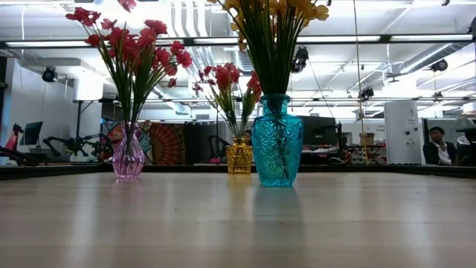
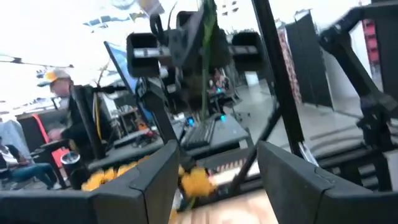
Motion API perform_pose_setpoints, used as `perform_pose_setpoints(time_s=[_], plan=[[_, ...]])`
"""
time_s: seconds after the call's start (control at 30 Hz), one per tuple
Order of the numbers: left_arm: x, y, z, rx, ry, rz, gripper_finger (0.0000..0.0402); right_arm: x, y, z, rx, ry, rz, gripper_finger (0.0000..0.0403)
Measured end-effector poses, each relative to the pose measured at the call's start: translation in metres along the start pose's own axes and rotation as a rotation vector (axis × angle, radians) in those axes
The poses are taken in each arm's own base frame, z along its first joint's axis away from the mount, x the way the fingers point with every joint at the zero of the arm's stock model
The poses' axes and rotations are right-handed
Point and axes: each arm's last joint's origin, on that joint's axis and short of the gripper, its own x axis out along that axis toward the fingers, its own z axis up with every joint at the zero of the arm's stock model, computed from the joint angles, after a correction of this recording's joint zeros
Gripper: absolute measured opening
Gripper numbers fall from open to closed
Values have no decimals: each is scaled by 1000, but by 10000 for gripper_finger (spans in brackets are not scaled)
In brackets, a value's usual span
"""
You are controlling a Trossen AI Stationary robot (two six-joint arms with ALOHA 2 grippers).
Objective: Sort flowers into vase by color
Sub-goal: Put the orange flowers into the yellow vase
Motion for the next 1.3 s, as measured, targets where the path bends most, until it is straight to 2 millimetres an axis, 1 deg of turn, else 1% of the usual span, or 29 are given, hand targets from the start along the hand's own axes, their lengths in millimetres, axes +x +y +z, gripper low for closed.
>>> perform_pose_setpoints(time_s=[0.27,0.4,0.6,0.77,1.0,1.1,1.2,1.3], plan=[[23,-15,8,50,-43,-37,200,24,7,-9,-2,29,9,18],[29,-19,8,51,-48,-55,200,35,12,-19,4,59,19,18],[35,-22,15,17,-88,-96,200,55,22,-35,0,91,29,18],[41,-26,12,18,-82,-105,200,76,27,-41,-24,84,27,18],[53,-34,15,20,-109,-136,200,102,35,-51,-60,72,25,18],[56,-36,12,39,-103,-139,200,109,38,-55,-83,73,26,18],[57,-37,11,46,-98,-141,195,111,39,-57,-89,72,26,18],[57,-37,12,46,-102,-139,174,111,38,-57,-90,72,26,18]])
